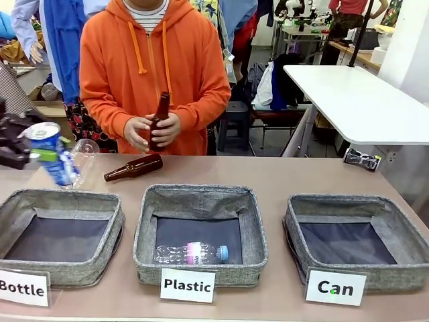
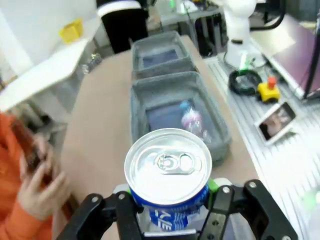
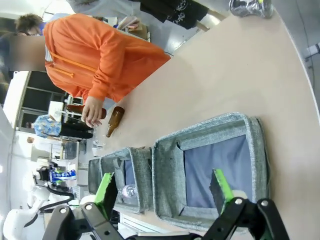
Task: Sort the can waste into the basket.
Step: Pick up the can waste from the table and place it in the right Fabric basket.
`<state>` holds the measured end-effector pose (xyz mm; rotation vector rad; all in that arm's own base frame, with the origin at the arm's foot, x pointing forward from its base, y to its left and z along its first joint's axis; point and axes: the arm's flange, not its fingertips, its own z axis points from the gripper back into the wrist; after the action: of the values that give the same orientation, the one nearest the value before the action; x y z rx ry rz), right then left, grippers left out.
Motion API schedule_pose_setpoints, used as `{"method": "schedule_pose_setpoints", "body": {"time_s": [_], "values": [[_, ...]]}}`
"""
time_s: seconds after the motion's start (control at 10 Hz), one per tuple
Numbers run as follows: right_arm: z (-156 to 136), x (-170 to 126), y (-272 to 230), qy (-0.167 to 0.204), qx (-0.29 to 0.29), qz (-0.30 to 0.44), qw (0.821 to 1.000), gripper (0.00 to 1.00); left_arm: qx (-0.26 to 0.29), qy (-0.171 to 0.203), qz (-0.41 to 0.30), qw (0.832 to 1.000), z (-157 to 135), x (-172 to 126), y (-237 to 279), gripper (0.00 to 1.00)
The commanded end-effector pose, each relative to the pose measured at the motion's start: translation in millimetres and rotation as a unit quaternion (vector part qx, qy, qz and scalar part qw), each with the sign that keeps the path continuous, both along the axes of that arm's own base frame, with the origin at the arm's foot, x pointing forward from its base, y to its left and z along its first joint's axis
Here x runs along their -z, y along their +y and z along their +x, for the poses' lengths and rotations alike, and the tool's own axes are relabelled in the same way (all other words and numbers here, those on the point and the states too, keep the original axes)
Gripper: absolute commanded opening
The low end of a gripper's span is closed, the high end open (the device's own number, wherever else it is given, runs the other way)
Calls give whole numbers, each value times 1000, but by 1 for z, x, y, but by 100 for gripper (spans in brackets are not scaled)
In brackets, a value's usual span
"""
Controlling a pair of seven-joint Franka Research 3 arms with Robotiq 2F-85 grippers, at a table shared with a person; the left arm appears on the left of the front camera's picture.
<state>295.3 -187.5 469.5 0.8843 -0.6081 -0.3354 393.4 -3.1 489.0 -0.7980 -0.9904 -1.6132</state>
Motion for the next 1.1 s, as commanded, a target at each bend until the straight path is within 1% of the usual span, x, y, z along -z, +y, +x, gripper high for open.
{"method": "schedule_pose_setpoints", "body": {"time_s": [0.0, 0.1, 0.2, 0.3, 0.4, 0.5, 0.6, 0.7, 0.8, 0.9, 1.0], "values": [[-11, -25, -13, 14, -7, -18, 1000, 100, 91, -14, 10, 996, -29, -25, -85, 41], [-9, -26, -18, 30, 10, -15, 999, 100, 128, -28, 43, 990, -46, -39, -146, 41], [-10, -28, -20, 35, 12, 1, 999, 100, 124, -38, 35, 991, -56, -52, -205, 41], [-12, -31, -21, 31, 6, 14, 999, 100, 64, -17, -22, 998, -62, -66, -274, 41], [-15, -34, -19, 25, -11, 26, 999, 100, 64, -28, 0, 998, -68, -75, -343, 41], [-19, -35, -18, 22, -19, 29, 999, 100, 81, -7, 41, 996, -66, -76, -410, 41], [-24, -36, -15, 20, -27, 38, 999, 100, 93, -2, 88, 992, -51, -71, -480, 41], [-30, -36, -13, 22, -46, 54, 997, 100, 72, -4, 101, 992, -34, -63, -532, 41], [-37, -33, -13, 25, -54, 56, 997, 100, 55, -2, 107, 993, -17, -54, -574, 41], [-45, -31, -17, 33, -59, 58, 996, 100, 18, -43, 109, 993, 2, -49, -605, 41], [-57, -28, -27, 41, -50, 61, 996, 100, 3, -26, 126, 992, 20, -43, -628, 41]]}}
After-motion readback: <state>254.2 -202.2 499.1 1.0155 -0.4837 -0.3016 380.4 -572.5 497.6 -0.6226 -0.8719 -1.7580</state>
